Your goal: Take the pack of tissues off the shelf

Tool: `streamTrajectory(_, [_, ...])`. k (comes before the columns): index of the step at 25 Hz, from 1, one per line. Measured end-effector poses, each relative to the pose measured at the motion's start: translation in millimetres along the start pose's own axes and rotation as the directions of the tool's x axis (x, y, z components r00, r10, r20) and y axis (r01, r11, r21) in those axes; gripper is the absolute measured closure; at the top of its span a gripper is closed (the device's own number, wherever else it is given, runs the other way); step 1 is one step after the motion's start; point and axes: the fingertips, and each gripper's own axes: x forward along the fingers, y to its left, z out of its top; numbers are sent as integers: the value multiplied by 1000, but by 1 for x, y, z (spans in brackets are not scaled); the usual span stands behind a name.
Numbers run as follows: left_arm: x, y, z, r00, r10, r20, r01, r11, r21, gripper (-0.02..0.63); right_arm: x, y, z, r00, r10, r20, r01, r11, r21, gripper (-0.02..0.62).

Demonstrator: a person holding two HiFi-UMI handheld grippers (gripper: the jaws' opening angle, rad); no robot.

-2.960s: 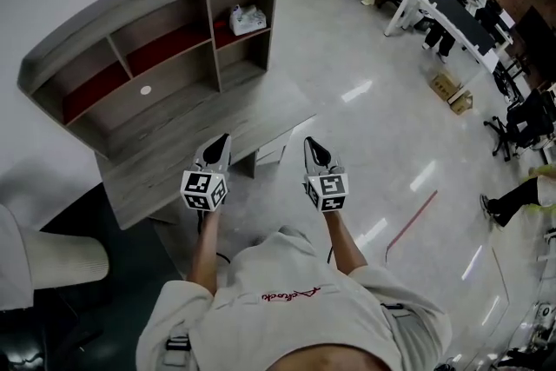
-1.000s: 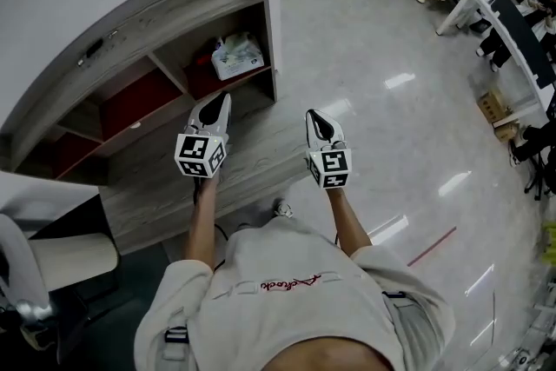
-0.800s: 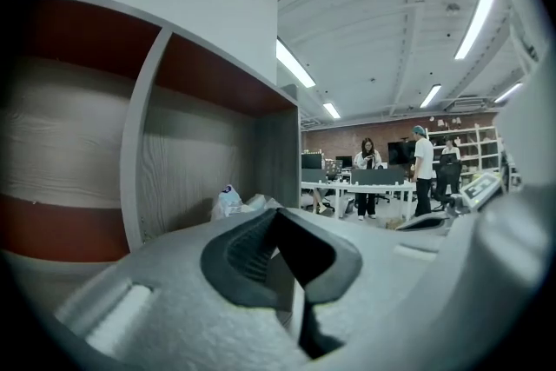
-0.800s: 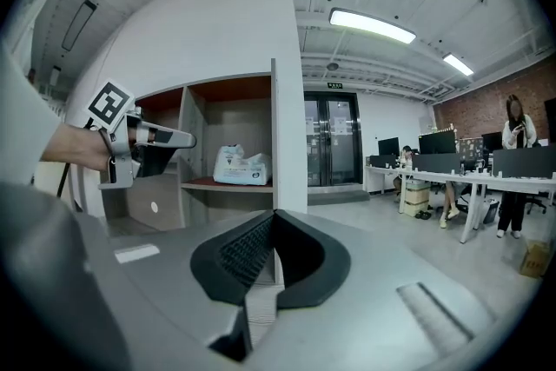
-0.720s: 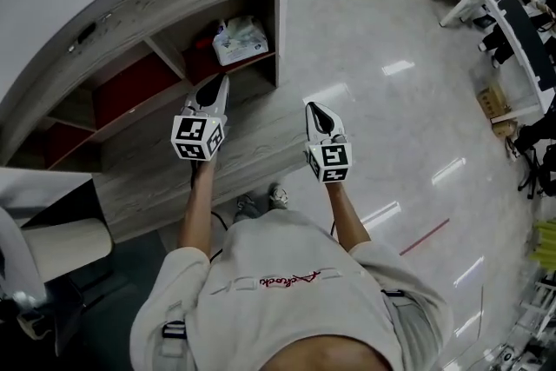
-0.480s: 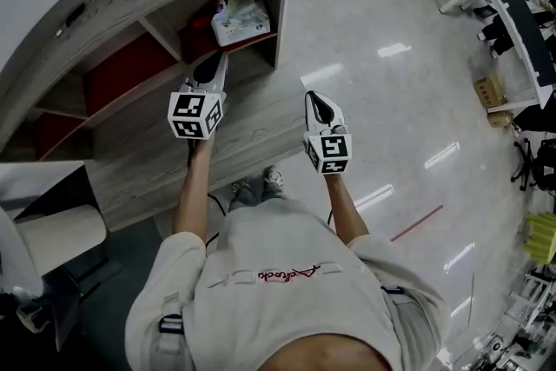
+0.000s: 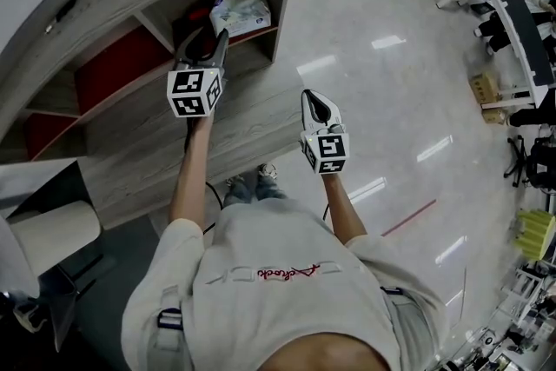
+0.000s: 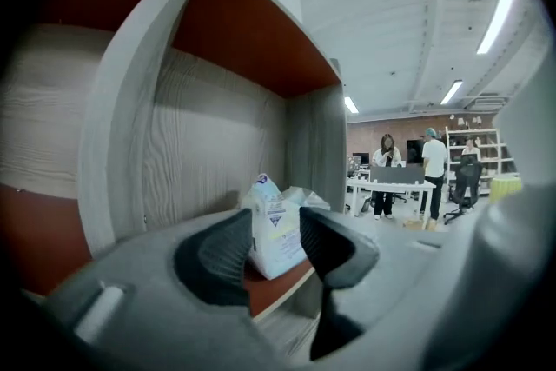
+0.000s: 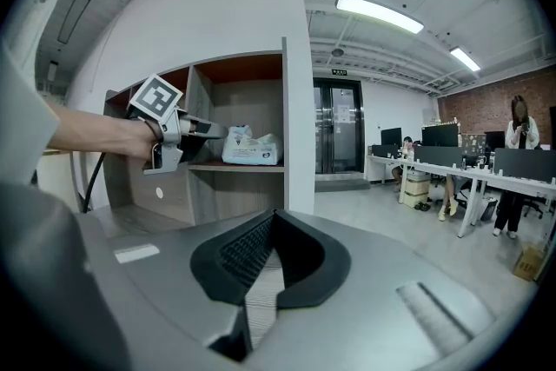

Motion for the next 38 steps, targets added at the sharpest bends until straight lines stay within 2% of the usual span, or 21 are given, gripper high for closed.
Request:
streamTrajectory(1, [4,2,-1,1000,7,-7,-7,1000,-4,416,1,1,0,1000,5,0,-5,1000,-2,589])
streamTrajectory(4, [16,7,-7,999,21,-36,-21,1000,-6,364,3,5,2,1000,18,-3,-18,1000,-9,589])
streamTrajectory(13, [39,18,-8,997,44,-70,-47,998,-37,354,6,0,1,1000,25,-7,-25,1000,-18,589])
streamTrajectory(14, [40,18,-8,996,46,-75,-48,998,-32,369,5,-1,1,1000,24,-8,-24,1000,-17,589])
streamTrajectory(17, [40,20,-10,994,54,-93,-55,998,-8,495,3,-5,0,1000,18,-8,-18,1000,-12,589])
streamTrajectory(21, [38,20,-11,992,63,-105,-62,998,12,598,2,-9,0,1000,11,-5,-11,1000,-9,589])
streamTrajectory(25, [34,19,-8,993,77,-86,-75,997,36,604,2,-9,1,1000,14,-6,-14,1000,-6,589])
streamTrajectory(38, [-8,1,17,995,95,40,-97,995,38,606,-6,-9,13,1000,18,26,-17,1000,-17,589])
